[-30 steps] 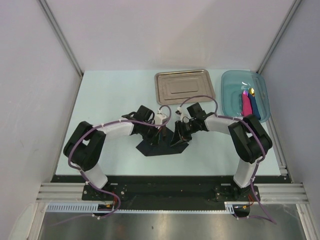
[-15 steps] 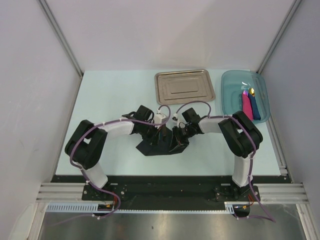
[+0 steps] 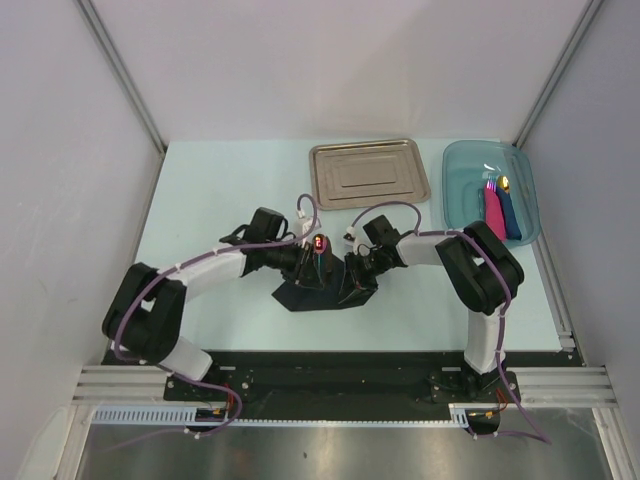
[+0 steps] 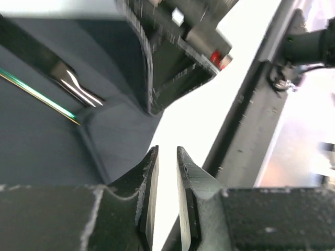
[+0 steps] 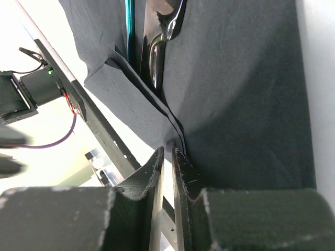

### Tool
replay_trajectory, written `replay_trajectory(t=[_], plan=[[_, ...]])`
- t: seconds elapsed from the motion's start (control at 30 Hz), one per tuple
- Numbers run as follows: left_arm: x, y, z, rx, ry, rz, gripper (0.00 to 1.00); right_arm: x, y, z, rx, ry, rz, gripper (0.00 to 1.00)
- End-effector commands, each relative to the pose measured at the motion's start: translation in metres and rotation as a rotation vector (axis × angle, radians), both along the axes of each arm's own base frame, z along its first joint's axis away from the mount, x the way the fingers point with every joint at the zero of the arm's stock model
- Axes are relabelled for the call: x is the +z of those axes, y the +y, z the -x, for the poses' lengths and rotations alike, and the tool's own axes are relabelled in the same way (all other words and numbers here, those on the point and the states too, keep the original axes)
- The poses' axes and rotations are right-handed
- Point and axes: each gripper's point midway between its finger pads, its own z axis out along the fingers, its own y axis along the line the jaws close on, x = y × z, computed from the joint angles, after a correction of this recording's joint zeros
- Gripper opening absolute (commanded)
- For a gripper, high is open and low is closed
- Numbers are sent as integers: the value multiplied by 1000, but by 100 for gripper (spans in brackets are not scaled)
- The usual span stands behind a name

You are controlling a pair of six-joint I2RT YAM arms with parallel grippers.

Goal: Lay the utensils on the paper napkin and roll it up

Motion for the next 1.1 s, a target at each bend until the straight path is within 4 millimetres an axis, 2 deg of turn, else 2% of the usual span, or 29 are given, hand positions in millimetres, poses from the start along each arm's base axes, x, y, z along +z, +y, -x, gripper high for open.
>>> replay_trajectory(t=[0.0, 0.17, 0.3, 0.43, 0.5, 0.53, 0.6, 0.67, 0.77, 1.07], plan=[[-7, -11, 19, 6, 188, 126, 24, -7, -3, -12, -22, -43, 42, 16], [-22, -13, 11, 60, 266, 139, 22, -7, -4, -11, -24, -42, 45, 16], [-49, -9, 0, 127, 346, 115, 19, -3, -4, -13, -28, -53, 43, 16], [-60, -6, -10, 154, 413, 138, 17, 3, -2, -14, -21, -79, 32, 17], [-58, -5, -7, 150, 470, 181, 17, 4, -2, -13, -18, -79, 30, 17], [-55, -9, -13, 138, 443, 228, 16, 4, -2, -13, -18, -80, 30, 17], [-48, -8, -7, 139, 490, 285, 15, 3, -3, -14, -20, -81, 32, 17], [-36, -10, -11, 132, 441, 334, 15, 1, -4, -14, -21, -77, 35, 17], [-30, -9, -9, 130, 411, 359, 16, -1, -4, -17, -29, -72, 40, 17], [-51, -10, -16, 177, 454, 318, 17, 1, -4, -19, -33, -73, 36, 18]])
